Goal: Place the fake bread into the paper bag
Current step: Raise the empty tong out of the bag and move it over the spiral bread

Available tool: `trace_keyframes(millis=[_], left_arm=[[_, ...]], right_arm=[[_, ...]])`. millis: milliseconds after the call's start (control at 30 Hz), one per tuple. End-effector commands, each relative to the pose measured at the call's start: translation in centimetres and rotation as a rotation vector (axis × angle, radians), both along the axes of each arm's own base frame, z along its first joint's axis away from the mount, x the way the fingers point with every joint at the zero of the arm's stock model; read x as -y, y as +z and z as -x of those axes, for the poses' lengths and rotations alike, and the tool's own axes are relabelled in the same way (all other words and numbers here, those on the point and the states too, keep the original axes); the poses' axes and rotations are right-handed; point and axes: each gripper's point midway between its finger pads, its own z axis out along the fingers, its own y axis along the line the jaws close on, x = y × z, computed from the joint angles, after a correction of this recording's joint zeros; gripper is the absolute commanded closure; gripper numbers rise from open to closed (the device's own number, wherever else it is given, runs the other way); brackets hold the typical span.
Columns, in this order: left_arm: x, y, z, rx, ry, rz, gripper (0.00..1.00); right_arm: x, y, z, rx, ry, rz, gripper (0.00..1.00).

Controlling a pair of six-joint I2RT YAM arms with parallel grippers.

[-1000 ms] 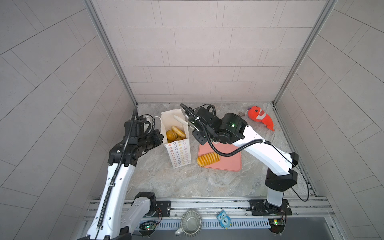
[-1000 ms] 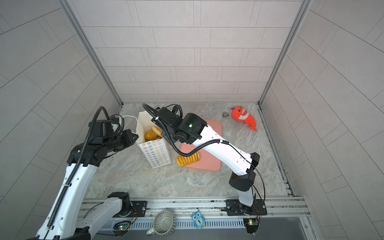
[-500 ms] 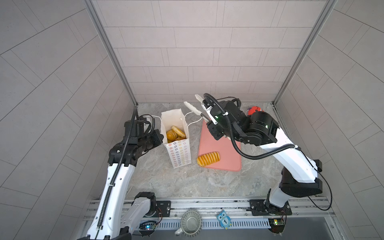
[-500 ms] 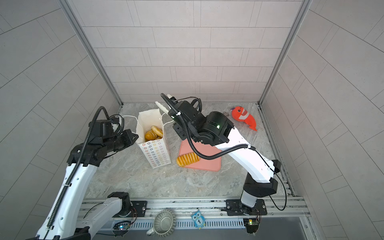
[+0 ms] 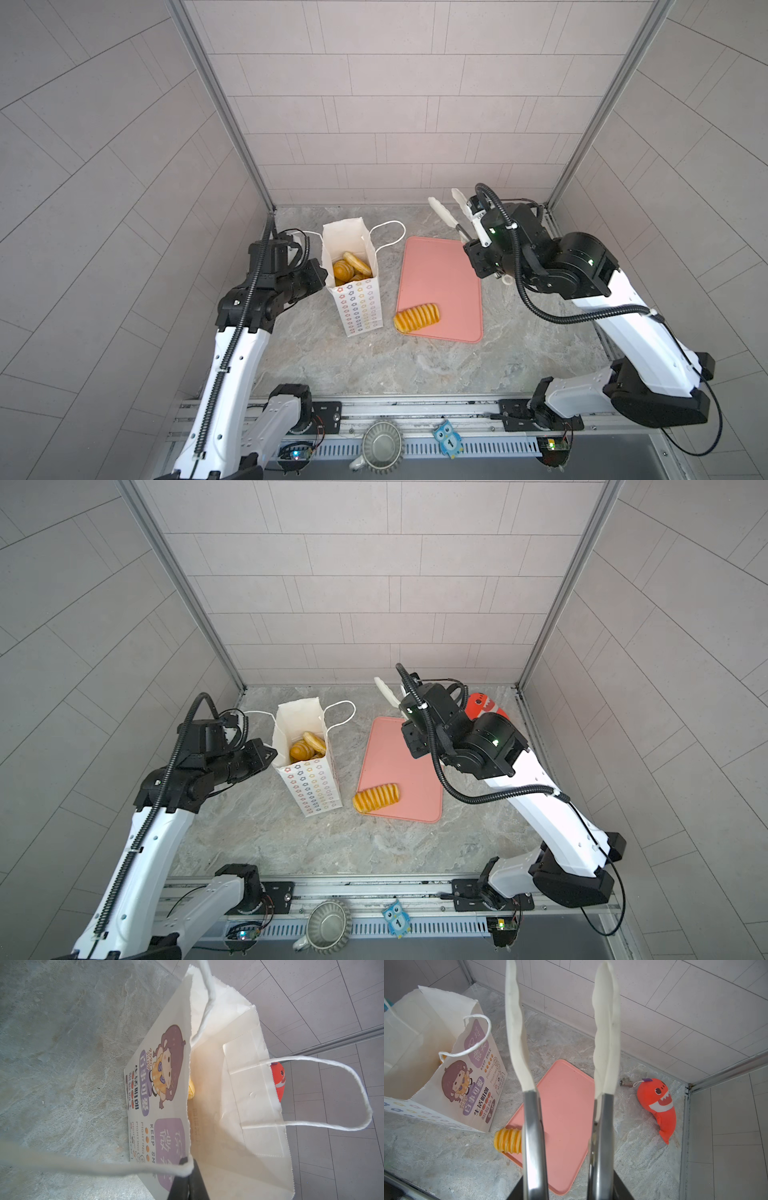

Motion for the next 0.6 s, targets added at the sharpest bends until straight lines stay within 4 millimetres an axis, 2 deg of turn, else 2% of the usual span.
trace_keyframes(millis=[0, 567], left_arm=[[0.1, 0.9, -0.2, 0.041, -0.007, 0.011, 0.95], [0.2, 0.9, -0.1, 0.04, -0.011, 0.015, 0.95]], right_arm=[[0.1, -0.1, 0.1, 0.0, -0.015, -0.069, 0.55], [0.5, -13.5, 3.6, -0.289, -0.043, -0.115, 0.56]])
